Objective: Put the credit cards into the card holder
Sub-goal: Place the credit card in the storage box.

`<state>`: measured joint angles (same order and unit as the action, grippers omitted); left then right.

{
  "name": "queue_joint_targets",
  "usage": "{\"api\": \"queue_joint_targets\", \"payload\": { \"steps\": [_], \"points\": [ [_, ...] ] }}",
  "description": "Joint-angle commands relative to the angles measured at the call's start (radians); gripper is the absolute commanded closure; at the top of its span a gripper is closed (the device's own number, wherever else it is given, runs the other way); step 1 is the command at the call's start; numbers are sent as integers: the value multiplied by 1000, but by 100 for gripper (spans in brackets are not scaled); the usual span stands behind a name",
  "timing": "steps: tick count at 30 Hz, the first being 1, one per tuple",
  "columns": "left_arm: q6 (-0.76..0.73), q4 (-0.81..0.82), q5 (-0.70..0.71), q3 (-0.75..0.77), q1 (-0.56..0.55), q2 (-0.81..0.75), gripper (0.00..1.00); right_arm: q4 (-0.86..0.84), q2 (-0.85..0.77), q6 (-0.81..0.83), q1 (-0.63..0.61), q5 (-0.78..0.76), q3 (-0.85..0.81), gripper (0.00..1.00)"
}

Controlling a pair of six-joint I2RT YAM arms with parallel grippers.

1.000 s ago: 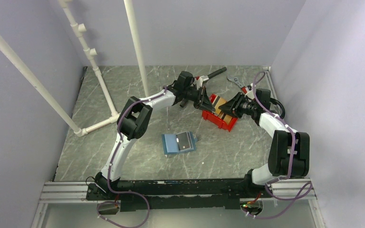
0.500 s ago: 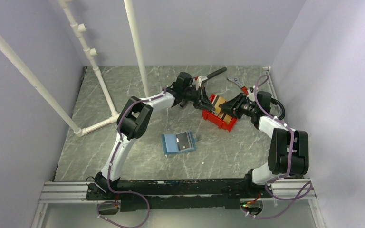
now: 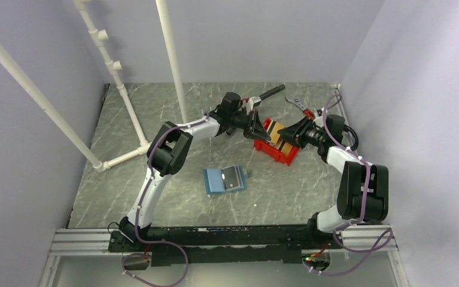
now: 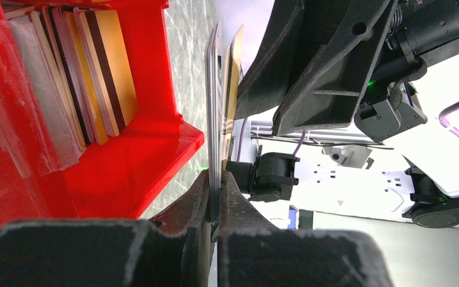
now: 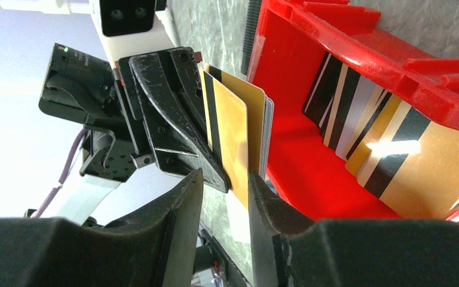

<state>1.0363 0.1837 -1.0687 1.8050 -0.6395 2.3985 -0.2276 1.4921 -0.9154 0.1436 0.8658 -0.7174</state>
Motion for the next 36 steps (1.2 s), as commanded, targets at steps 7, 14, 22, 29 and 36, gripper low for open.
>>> {"api": "queue_joint_targets", "payload": {
  "steps": [7,14,22,29,36],
  "points": [
    [12,36,-63,2,-38,-32,100,-152,-15,91,-16,30,-18,73],
    [100,140,-90,-29,-38,-30,100,-242,29,56,-16,34,-16,71],
    [103,140,-99,-41,-38,-33,100,-319,46,-5,-15,50,-38,73],
    [52,54,-70,-8,-38,-14,100,-351,84,-25,-16,41,-8,100],
    [25,-34,-24,62,-27,25,95,-298,96,-5,1,-7,12,100]
  ]
}}
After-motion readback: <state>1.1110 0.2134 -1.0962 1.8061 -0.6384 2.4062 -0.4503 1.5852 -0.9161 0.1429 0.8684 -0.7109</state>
